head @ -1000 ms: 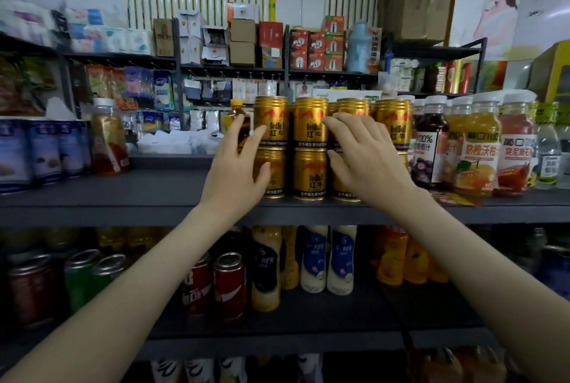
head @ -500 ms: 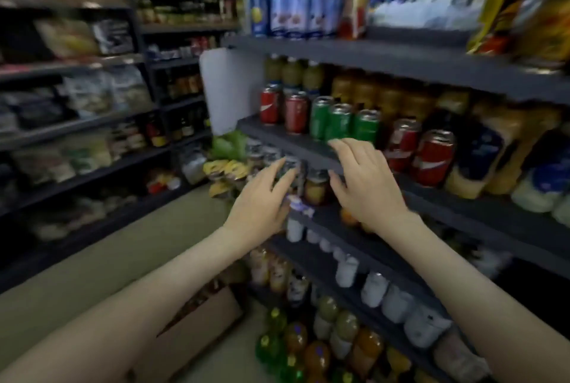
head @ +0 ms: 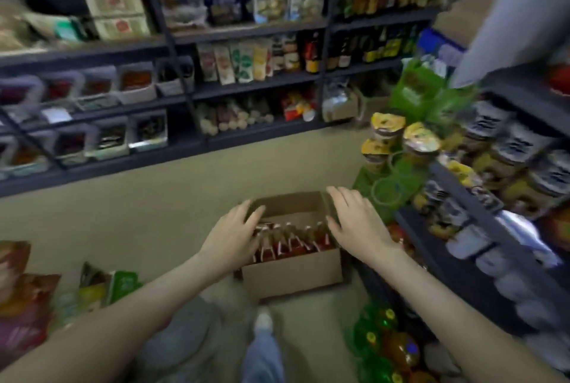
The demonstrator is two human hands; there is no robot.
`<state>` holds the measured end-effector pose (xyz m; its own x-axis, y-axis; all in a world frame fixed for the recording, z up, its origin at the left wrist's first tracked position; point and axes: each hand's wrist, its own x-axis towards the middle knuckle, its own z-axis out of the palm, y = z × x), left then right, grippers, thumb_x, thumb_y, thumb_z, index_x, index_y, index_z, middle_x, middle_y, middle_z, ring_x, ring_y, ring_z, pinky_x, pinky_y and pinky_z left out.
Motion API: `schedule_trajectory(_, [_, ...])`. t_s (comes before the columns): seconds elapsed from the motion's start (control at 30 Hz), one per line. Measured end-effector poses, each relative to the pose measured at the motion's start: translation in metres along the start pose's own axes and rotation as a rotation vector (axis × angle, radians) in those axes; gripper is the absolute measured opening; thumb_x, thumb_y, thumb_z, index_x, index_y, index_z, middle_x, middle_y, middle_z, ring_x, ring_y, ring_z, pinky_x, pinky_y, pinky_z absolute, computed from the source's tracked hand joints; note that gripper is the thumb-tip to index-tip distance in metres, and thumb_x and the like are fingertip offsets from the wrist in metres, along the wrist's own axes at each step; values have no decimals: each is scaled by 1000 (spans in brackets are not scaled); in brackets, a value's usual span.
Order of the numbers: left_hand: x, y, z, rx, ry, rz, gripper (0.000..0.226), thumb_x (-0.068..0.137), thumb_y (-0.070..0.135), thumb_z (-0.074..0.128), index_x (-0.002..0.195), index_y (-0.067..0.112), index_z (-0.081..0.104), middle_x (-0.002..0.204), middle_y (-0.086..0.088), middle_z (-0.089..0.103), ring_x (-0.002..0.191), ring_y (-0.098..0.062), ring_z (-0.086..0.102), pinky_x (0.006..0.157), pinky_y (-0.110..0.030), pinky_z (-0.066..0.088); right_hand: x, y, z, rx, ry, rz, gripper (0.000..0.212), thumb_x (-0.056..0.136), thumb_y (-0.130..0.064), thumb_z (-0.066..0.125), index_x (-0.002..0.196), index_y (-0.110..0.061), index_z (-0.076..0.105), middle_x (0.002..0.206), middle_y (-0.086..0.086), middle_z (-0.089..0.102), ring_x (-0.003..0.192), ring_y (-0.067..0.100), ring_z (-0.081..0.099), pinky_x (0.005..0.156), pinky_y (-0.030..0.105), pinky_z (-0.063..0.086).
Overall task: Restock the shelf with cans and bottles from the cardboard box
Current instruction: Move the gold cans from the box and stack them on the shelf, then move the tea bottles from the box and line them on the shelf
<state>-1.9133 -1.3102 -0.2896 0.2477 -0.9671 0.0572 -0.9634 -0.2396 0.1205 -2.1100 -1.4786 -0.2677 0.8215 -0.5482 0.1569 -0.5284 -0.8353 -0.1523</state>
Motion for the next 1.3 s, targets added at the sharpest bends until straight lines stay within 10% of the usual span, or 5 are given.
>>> schedule_trajectory(0.33, [154,-197,166,111,-320,32,94,40,33,92,122,16,48,111,-14,68,80,-24,70,61,-29,57,165,55,268,74,-451,196,64,97,-25,46,152,-29,14,147,-3,38,130,19,39,103,31,36])
schedule_trajectory(0.63, [229,-235,401,168,-486,110,78,76,34,73,145,18,39,142,-24,44,120,-37,52,89,-50,52,163,118,510,138,-780,390,81,96,-42,45,147,-40,-17,160,-3,8,143,23,19,111,42,26])
schedule_trajectory(0.8, [217,-208,532,225,-588,213,83,100,37,41,138,21,-30,144,-25,-31,134,-44,-28,107,-63,-13,169,139,615,275,-912,415,90,92,-41,54,145,-44,-18,160,-2,6,146,24,14,116,42,23])
schedule_trajectory(1.07, [207,-172,640,-56,-799,-333,75,97,57,24,144,32,-28,150,-37,-14,132,-41,29,108,-45,26,177,145,677,329,-932,485,93,90,-44,58,145,-48,-18,160,-1,-8,142,32,16,114,44,26])
schedule_trajectory(1.3, [208,-162,642,-518,-741,-597,92,84,41,56,146,48,-11,144,-13,-44,132,-41,29,94,-35,46,200,124,684,309,-950,629,106,83,-31,64,141,-50,-23,157,7,-10,140,40,12,103,51,35])
